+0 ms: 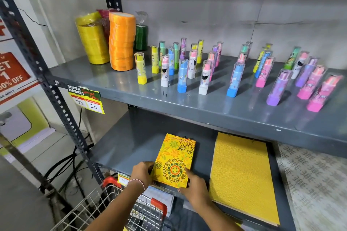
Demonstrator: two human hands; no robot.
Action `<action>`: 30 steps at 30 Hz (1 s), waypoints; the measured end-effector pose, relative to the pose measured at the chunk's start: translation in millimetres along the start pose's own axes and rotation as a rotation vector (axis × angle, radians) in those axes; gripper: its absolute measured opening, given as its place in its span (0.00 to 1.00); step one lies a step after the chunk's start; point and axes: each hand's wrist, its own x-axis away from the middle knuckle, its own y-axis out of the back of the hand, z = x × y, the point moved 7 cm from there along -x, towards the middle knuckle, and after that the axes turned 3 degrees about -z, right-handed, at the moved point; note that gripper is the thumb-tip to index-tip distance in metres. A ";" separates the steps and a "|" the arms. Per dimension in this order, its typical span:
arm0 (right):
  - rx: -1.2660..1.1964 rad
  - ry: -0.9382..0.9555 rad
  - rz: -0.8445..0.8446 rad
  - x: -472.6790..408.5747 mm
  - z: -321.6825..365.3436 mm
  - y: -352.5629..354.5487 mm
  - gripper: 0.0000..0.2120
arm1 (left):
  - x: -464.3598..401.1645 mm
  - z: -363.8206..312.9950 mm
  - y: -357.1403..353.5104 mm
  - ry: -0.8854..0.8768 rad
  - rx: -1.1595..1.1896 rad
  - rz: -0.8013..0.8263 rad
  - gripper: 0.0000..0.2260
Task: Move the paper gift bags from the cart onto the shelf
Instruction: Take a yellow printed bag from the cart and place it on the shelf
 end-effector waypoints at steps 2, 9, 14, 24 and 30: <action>0.020 0.003 -0.001 -0.2 0.7 0.4 0.38 | -0.6 -0.4 2.3 -0.005 -0.004 -0.021 0.19; 0.008 0.003 -0.019 1.4 -1.5 0.7 0.35 | -5.1 2.2 1.1 0.017 -0.036 0.019 0.19; -0.008 0.018 -0.018 3.9 -0.5 1.6 0.34 | -9.6 7.1 -2.1 0.041 -0.021 0.035 0.19; 0.087 0.630 0.052 45.7 118.4 -1.3 0.25 | 130.3 161.4 1.1 0.798 1.169 -0.365 0.14; 0.324 1.011 0.381 86.8 190.3 -141.6 0.14 | 283.6 256.5 -64.9 1.434 1.601 -0.545 0.11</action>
